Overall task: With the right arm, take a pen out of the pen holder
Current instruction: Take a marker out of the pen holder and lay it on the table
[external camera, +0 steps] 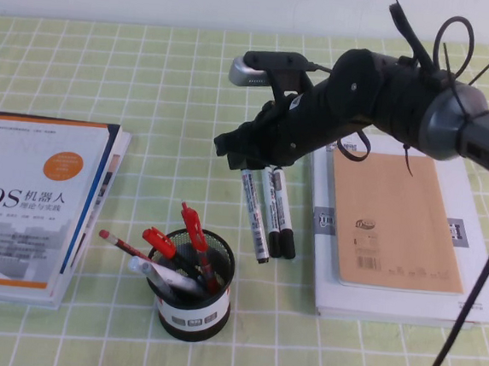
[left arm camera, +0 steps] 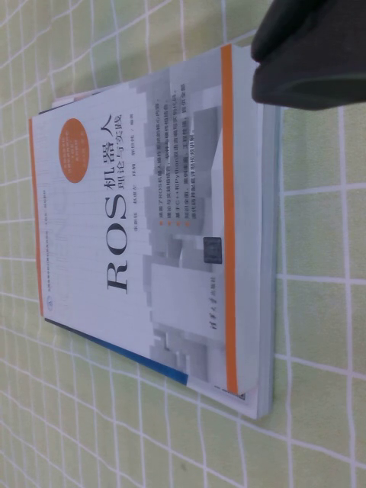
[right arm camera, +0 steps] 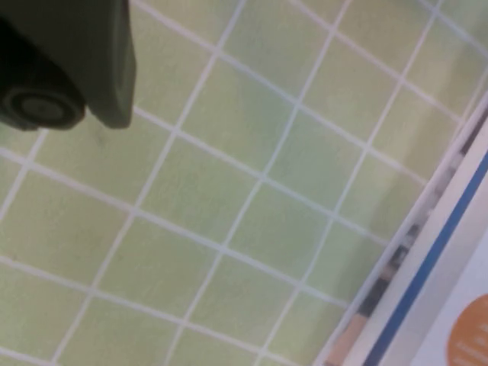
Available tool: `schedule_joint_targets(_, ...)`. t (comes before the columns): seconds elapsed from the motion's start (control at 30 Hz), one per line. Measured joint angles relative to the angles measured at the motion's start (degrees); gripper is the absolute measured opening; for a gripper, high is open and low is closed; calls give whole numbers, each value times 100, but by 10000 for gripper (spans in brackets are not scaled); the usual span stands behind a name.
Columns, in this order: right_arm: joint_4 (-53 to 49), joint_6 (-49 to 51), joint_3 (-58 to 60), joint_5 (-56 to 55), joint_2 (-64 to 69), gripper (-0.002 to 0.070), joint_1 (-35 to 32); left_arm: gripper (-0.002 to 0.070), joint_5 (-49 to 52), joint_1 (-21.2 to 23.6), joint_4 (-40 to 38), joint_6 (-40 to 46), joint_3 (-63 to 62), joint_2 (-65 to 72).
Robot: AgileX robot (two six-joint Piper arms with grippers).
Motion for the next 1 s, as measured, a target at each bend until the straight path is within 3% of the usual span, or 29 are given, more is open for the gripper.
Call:
schedule_joint_targets(0.77, -168, 403, -353, 117, 548, 102, -183, -6, 0, 0, 0, 0, 0, 0)
schedule_joint_targets(1.0, -168, 403, -353, 62, 548, 187, -183, -6, 0, 0, 0, 0, 0, 0)
